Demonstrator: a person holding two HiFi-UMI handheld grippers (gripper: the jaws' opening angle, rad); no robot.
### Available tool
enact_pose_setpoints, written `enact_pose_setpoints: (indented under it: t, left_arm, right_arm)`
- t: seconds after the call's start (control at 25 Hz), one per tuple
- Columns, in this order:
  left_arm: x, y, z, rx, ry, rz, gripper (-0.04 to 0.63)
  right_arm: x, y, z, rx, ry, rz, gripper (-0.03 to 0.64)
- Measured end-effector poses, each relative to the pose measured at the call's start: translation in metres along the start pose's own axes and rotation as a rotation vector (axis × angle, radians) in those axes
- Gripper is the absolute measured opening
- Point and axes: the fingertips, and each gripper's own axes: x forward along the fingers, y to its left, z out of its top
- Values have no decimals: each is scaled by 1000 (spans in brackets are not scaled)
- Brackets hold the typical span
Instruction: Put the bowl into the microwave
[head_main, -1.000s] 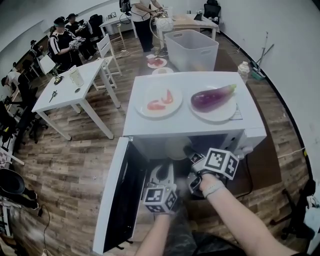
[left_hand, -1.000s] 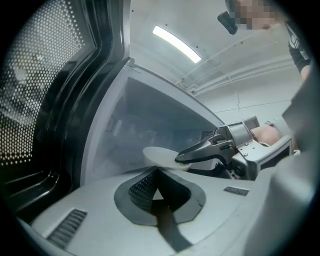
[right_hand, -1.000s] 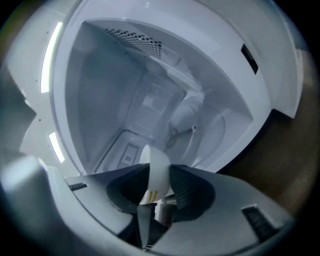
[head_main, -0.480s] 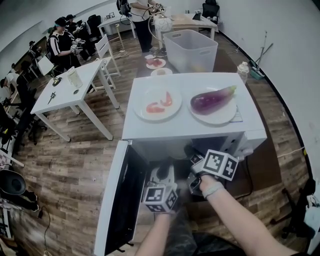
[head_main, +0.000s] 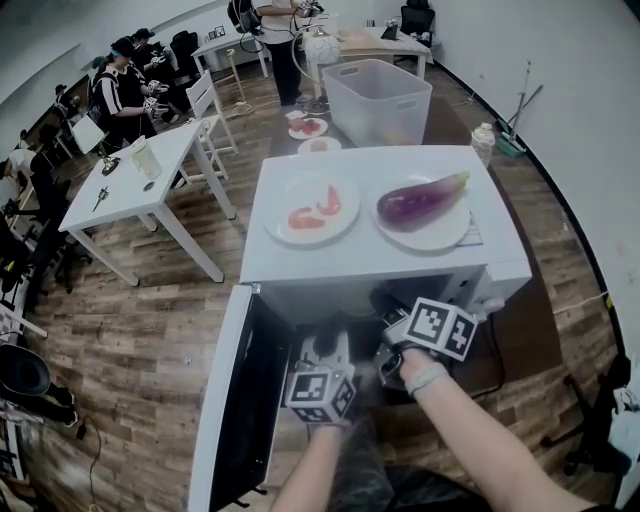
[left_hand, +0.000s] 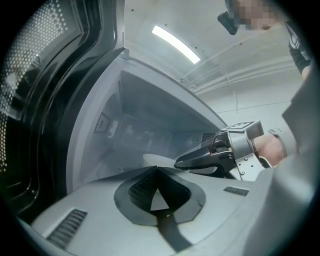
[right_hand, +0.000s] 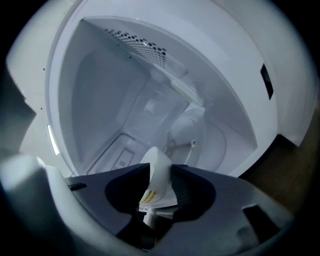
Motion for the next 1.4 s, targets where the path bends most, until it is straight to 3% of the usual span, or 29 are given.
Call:
enact_pose_setpoints:
  t: [1.16, 1.2, 1.28, 1.4]
  left_arm:
    - [6, -5, -1, -18, 1, -8, -9]
    - [7, -5, -1, -17, 1, -8, -9]
    - [8, -4, -1, -17, 1, -6, -9]
    - [9, -3, 0, -19, 0, -3, -9]
  right_arm:
    - [-35, -1, 6, -36, -101, 6, 138]
    - [-37, -2, 5, -40, -107, 11, 131]
    - [-39, -3, 2, -67, -110, 17, 42]
    - [-36, -2, -7, -121, -81, 27, 2]
